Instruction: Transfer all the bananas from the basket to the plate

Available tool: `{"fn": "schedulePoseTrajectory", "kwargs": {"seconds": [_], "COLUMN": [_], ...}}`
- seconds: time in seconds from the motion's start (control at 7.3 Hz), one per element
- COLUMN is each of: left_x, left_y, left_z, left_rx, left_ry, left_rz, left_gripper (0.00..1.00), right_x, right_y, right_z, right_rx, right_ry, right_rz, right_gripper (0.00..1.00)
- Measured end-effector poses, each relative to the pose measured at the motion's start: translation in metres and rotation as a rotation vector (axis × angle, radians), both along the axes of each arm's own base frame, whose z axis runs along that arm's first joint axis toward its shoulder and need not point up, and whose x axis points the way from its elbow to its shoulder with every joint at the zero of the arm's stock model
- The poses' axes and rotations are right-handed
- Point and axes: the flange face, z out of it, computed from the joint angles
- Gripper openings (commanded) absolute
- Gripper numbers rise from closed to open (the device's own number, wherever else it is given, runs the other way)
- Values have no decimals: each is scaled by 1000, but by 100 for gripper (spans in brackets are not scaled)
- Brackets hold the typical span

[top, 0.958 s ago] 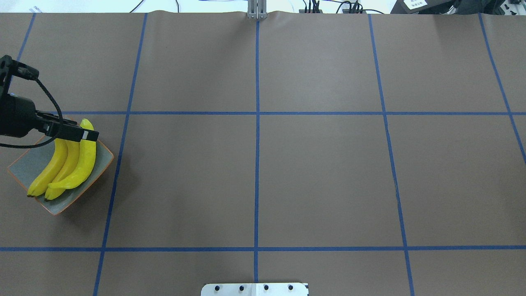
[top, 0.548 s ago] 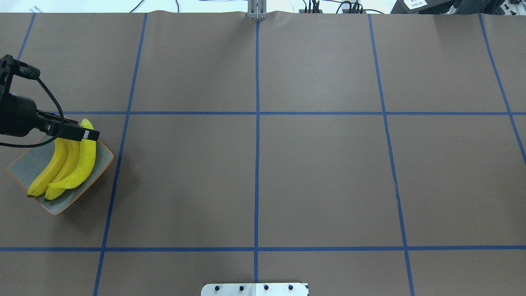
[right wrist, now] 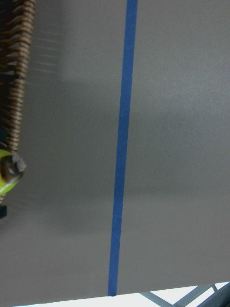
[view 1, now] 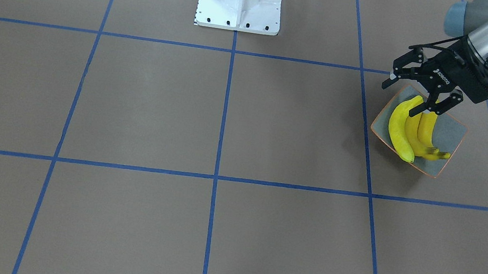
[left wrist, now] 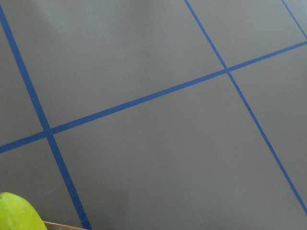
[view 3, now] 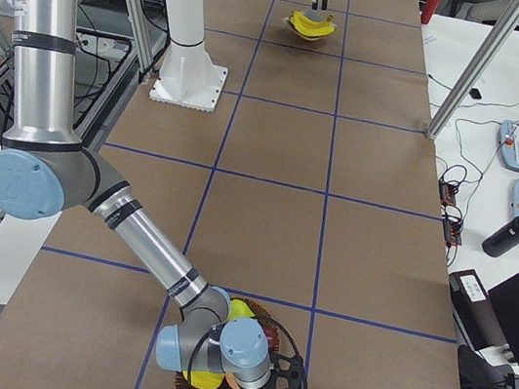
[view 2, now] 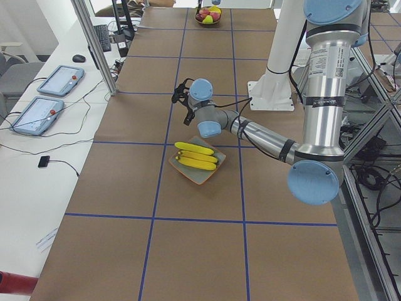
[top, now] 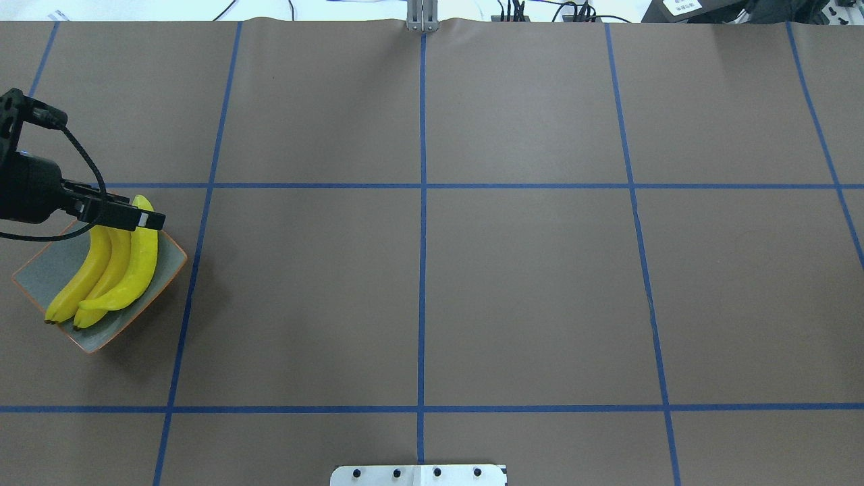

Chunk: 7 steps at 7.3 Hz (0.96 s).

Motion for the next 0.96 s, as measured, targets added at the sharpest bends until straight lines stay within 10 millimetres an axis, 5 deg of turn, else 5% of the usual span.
{"fn": "schedulePoseTrajectory", "kwargs": {"seconds": [0.68,0.96], "left_x": [2,2], "left_y": [-2,-3], "left_z": [-3,-4], "left_rx": [-12,-17], "left_ry": [7,10], "left_rz": [-5,-7], "left_gripper": [100,100], "right_x": [8,37], "right_y": [-9,-18], "right_z": [-22,-45], "right_rx": [62,95], "right_ry": [46,128], "right_rz": [-2,50], "right_gripper": [0,0]}}
